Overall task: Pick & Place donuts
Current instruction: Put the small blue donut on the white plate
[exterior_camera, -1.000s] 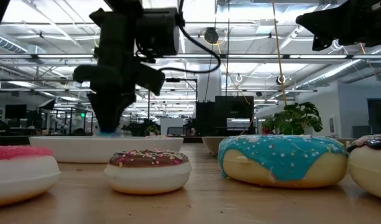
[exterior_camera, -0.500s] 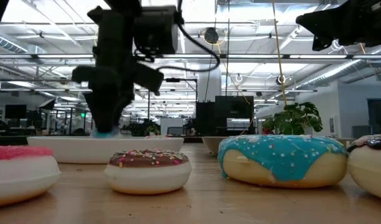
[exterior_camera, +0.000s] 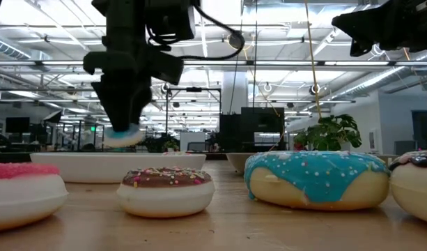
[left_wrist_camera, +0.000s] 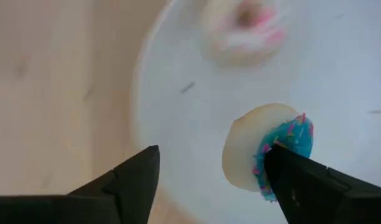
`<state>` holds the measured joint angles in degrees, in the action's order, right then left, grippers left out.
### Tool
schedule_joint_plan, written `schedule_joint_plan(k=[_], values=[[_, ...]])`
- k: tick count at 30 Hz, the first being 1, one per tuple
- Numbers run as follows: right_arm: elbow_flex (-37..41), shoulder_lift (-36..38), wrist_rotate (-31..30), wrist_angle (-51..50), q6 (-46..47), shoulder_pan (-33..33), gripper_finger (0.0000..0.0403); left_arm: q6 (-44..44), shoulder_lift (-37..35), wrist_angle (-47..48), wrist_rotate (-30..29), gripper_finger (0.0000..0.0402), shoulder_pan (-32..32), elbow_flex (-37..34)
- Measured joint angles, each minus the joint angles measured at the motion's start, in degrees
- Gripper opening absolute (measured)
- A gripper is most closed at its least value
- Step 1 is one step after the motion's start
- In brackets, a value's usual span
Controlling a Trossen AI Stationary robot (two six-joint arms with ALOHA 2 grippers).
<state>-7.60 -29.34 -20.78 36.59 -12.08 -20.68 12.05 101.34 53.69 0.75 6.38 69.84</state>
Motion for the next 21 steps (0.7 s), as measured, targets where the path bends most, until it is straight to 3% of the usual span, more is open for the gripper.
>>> schedule_joint_plan(k=[2, 4, 12, 16, 21], values=[[0.0, 0.0, 0.0, 0.01, 0.0, 0.02, 0.0, -1.77, 0.6, 0.72, 0.11, 0.0279, 0.77, 0.3], [0.0, -0.04, 0.04, 0.01, -0.13, 0.02, 0.0, -1.78, 0.7, 1.89, -1.97, 0.0246, 1.3, 0.06], [0.0, -0.15, 0.02, 0.42, -0.59, 0.02, 0.0, -2.41, 0.61, 2.31, -0.55, 0.0022, 1.21, 0.13], [0.0, -0.19, 0.02, 0.42, -0.46, 0.02, 0.0, -3.14, 0.61, 1.69, -0.36, 0.0035, 1.52, 0.13], [0.0, -0.2, 0.02, 0.42, -0.51, 0.02, 0.0, -1.41, 0.61, -0.48, -0.95, 0.0138, 2.24, 0.13]])
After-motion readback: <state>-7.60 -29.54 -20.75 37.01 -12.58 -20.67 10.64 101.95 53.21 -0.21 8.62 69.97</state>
